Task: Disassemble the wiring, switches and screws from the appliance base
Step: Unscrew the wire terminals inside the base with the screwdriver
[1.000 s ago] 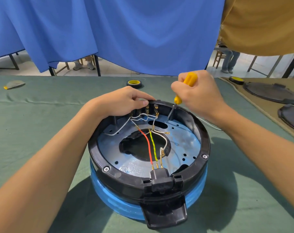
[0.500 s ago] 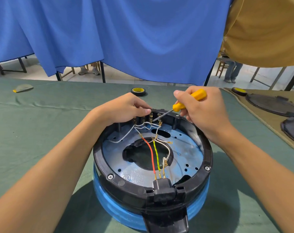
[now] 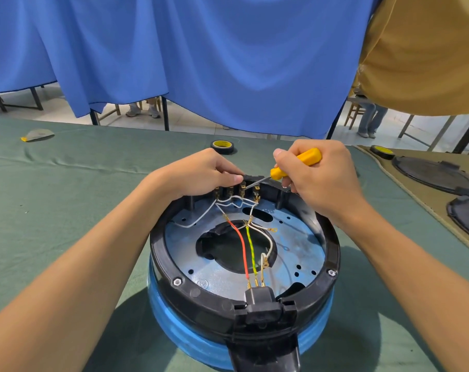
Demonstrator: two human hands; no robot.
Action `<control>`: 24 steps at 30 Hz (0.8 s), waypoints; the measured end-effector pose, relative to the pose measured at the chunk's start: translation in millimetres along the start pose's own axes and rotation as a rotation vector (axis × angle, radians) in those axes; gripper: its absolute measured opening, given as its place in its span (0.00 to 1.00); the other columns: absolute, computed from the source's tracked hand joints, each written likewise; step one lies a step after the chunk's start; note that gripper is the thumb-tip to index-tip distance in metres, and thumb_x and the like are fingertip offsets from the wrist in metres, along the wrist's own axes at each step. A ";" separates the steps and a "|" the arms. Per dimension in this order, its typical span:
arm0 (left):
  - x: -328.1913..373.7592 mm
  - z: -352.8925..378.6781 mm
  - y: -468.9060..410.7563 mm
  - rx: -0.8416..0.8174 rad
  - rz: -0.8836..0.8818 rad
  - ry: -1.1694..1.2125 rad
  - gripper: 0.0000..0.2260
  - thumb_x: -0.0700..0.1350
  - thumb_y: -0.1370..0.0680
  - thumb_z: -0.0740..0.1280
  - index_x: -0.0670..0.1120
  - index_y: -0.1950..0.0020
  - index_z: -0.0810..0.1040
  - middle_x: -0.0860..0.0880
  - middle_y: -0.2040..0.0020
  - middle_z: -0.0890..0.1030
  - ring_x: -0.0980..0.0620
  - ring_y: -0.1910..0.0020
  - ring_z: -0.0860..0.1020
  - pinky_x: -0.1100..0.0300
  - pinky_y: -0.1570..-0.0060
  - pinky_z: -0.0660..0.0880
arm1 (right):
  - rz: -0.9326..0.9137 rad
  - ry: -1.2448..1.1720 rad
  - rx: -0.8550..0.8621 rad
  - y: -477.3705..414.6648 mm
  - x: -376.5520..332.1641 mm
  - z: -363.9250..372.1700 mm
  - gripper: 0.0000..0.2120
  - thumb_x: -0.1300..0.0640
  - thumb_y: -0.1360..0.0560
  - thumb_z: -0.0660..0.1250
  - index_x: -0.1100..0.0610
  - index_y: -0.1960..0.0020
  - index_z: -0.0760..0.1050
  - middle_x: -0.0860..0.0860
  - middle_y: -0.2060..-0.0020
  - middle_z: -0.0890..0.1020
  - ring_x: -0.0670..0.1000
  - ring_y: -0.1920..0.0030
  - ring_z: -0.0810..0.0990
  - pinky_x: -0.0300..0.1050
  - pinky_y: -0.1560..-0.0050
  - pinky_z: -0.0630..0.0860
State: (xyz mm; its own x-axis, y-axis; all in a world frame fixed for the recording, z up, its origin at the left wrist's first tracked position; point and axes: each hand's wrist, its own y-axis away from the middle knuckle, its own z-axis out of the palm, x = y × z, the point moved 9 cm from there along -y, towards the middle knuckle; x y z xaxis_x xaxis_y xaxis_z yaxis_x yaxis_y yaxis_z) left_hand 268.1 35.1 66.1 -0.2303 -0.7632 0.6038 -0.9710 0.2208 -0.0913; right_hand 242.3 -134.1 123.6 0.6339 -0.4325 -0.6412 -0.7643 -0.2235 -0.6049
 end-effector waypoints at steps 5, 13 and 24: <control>-0.7 -1.7 -0.3 0.008 -0.014 0.011 0.12 0.48 0.19 0.65 0.50 0.38 0.82 0.67 0.69 0.77 0.72 0.69 0.73 0.74 0.66 0.66 | 0.017 0.061 -0.044 -21.6 -8.0 7.1 0.15 0.59 0.31 0.65 0.71 0.69 0.73 0.67 0.73 0.76 0.46 0.78 0.70 0.39 0.78 0.65; -2.2 -1.3 1.4 -0.012 -0.035 0.023 0.12 0.49 0.20 0.65 0.52 0.38 0.81 0.61 0.49 0.81 0.68 0.56 0.75 0.71 0.56 0.65 | 0.451 -0.213 -0.134 -63.2 41.0 34.6 0.15 0.66 0.31 0.64 0.57 0.72 0.62 0.53 0.80 0.66 0.49 0.81 0.63 0.35 0.78 0.56; -2.7 -0.6 2.0 0.010 -0.039 0.028 0.11 0.50 0.20 0.65 0.52 0.40 0.82 0.63 0.58 0.79 0.67 0.61 0.75 0.69 0.59 0.66 | 0.320 -0.334 -0.015 -42.1 44.3 22.5 0.16 0.61 0.31 0.65 0.57 0.75 0.64 0.56 0.77 0.71 0.48 0.78 0.69 0.36 0.76 0.62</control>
State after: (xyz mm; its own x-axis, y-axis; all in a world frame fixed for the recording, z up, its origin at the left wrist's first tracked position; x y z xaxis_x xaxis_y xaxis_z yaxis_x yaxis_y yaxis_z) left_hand 266.9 38.0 64.8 -0.1901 -0.7541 0.6286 -0.9799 0.1847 -0.0749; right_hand 305.2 -124.2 110.0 0.3672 -0.1769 -0.9132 -0.9279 -0.1381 -0.3464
